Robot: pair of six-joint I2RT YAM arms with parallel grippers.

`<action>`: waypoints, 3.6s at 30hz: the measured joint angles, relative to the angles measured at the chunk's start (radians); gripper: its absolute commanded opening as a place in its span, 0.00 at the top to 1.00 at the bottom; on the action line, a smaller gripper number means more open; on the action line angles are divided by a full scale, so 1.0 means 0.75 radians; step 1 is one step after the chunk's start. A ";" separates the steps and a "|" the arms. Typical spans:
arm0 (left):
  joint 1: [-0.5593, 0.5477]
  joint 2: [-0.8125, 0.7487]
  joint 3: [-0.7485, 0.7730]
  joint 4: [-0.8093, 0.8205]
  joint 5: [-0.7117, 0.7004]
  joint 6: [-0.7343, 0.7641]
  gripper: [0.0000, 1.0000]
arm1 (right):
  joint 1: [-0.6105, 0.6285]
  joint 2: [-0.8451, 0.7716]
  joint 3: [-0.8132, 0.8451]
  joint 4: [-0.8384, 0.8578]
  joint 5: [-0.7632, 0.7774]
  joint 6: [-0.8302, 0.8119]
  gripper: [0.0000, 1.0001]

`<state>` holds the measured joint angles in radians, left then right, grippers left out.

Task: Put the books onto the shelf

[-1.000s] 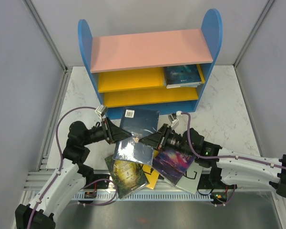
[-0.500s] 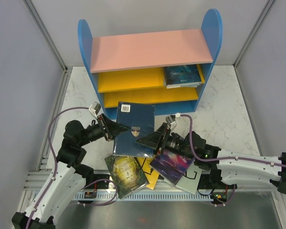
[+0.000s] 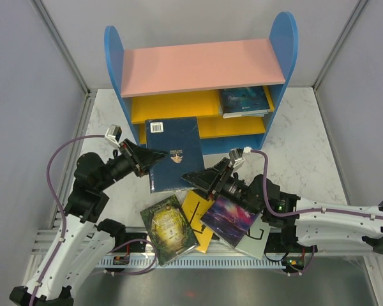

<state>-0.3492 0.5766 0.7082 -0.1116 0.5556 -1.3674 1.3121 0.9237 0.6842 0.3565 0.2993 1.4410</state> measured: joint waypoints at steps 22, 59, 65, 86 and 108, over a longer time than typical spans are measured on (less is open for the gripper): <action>-0.016 0.031 0.044 -0.060 0.028 -0.020 0.67 | 0.026 -0.086 0.163 -0.432 0.232 -0.036 1.00; 0.001 0.067 0.084 -0.112 0.027 0.166 0.00 | -0.788 0.003 0.407 -0.705 -0.078 -0.168 1.00; 0.001 0.047 0.084 -0.133 0.030 0.175 0.00 | -0.889 -0.033 0.378 -0.653 -0.104 -0.112 1.00; 0.001 -0.034 0.084 -0.216 0.036 0.198 0.02 | -1.427 0.052 0.331 -0.474 -0.258 0.135 1.00; 0.001 -0.048 0.084 -0.275 0.036 0.227 0.02 | -1.479 0.174 0.330 -0.410 -0.357 0.145 1.00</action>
<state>-0.3489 0.5404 0.7715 -0.3176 0.5823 -1.1969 0.2028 1.0542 0.9318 0.0490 0.0319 1.5501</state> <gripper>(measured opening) 0.982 0.292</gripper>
